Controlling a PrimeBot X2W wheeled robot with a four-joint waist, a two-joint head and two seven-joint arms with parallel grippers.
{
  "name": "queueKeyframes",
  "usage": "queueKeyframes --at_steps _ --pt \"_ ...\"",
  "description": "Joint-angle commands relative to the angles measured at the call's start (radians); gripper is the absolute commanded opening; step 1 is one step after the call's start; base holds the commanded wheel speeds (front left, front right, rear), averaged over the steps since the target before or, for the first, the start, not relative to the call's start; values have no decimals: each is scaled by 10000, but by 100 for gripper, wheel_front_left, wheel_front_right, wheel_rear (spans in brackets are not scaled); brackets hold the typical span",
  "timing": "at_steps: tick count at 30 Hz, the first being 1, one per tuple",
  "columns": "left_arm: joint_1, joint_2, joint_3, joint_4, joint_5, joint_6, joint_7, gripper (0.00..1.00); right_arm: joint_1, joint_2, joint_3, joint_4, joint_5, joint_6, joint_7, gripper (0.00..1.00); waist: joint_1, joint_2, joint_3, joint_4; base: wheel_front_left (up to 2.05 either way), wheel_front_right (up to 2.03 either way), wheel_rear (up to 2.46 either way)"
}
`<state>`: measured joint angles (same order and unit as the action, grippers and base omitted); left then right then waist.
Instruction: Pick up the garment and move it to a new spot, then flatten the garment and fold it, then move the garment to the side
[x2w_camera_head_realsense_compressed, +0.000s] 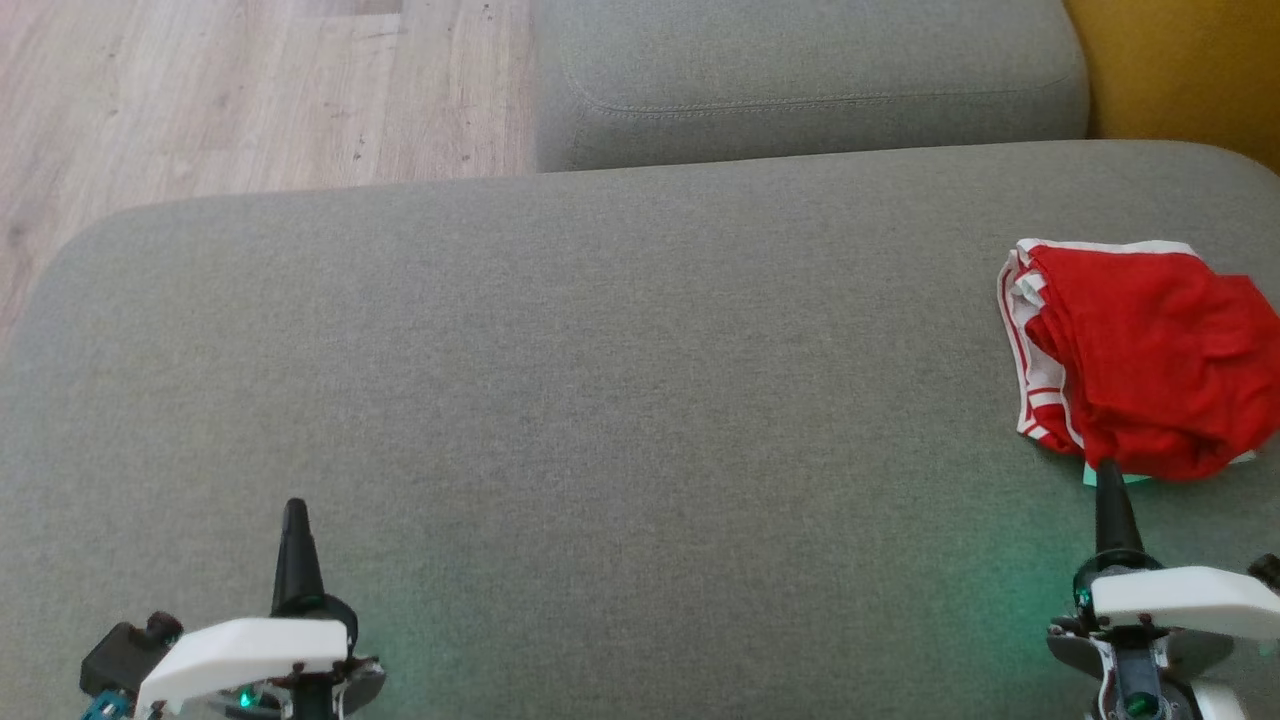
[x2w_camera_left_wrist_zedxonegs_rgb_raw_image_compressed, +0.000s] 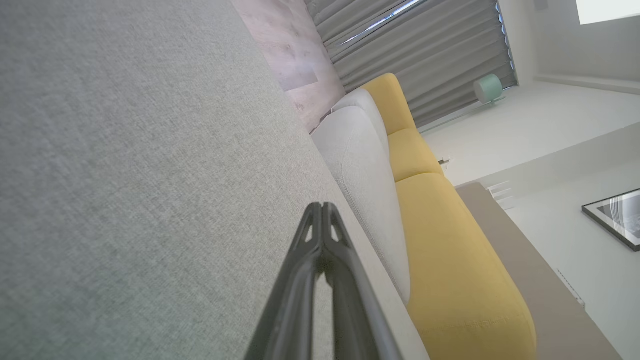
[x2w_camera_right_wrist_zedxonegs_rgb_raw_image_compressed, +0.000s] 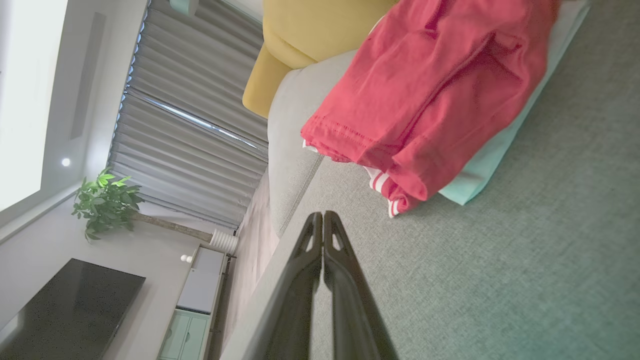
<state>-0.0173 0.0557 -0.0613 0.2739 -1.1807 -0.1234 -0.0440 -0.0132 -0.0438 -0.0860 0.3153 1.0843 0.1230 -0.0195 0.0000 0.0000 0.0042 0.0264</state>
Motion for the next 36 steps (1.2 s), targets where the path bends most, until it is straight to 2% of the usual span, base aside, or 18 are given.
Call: queueKeyframes --at_steps 1,36 --pt "-519 163 354 -311 -266 -47 64 0 -518 -45 66 -385 309 52 79 0 0 0 0 -8 0 0 0" --pt "-812 162 1239 -302 -3707 -68 1087 0 -865 -60 -212 -644 4293 72 1087 0 0 0 -9 -214 0 0 0"
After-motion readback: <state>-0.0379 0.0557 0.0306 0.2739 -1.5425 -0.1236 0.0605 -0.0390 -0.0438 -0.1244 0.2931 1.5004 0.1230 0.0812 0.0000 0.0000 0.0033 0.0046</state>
